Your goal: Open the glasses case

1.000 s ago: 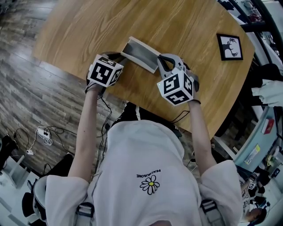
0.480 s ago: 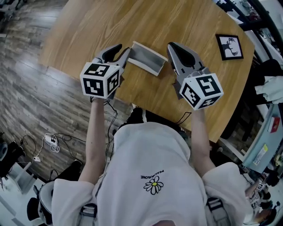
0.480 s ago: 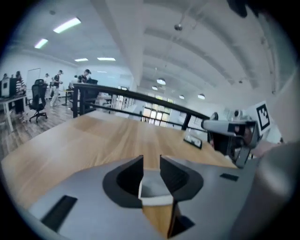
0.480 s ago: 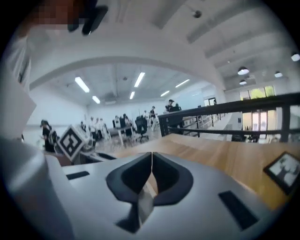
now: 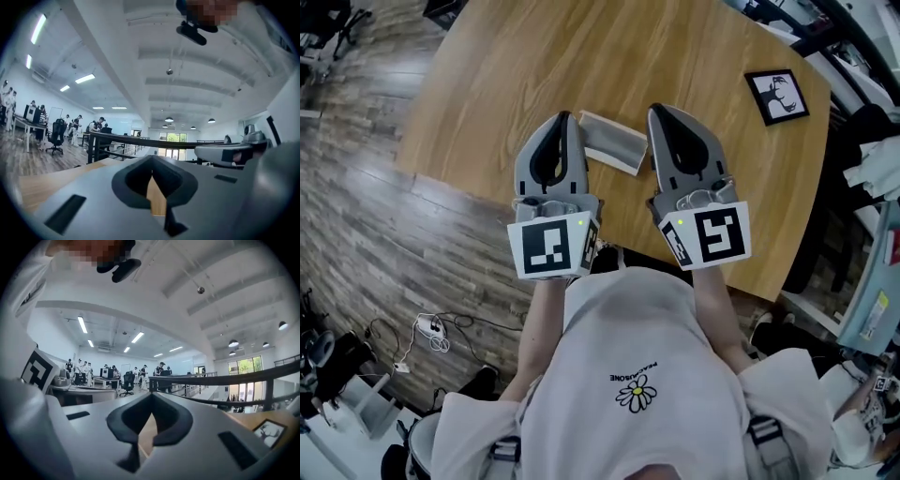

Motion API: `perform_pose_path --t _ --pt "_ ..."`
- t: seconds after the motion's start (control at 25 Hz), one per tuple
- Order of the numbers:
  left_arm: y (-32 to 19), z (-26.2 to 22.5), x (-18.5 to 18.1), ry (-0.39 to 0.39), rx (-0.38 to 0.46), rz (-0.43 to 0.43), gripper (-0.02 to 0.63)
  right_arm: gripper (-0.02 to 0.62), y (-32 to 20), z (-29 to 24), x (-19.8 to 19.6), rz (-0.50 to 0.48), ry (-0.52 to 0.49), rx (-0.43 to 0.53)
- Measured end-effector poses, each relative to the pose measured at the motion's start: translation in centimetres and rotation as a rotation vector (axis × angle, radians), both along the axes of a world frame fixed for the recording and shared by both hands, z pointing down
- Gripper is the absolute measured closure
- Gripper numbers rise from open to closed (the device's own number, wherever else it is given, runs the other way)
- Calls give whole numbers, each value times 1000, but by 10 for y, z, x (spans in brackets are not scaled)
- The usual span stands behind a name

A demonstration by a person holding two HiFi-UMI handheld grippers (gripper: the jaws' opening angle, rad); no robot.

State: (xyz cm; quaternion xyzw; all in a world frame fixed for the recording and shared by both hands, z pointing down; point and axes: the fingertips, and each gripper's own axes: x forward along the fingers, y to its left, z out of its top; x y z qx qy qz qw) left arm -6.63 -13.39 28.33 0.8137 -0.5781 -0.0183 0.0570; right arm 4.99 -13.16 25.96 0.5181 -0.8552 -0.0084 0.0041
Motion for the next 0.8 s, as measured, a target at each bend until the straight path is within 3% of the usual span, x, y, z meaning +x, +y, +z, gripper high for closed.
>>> perform_pose_path --t 0.36,0.8 --pt "4 3 -7 -32 10 -48 589 591 7 23 -5 39 74 -10" --pt "3 -1 -23 -42 16 -104 589 591 10 22 -16 10 72 -16"
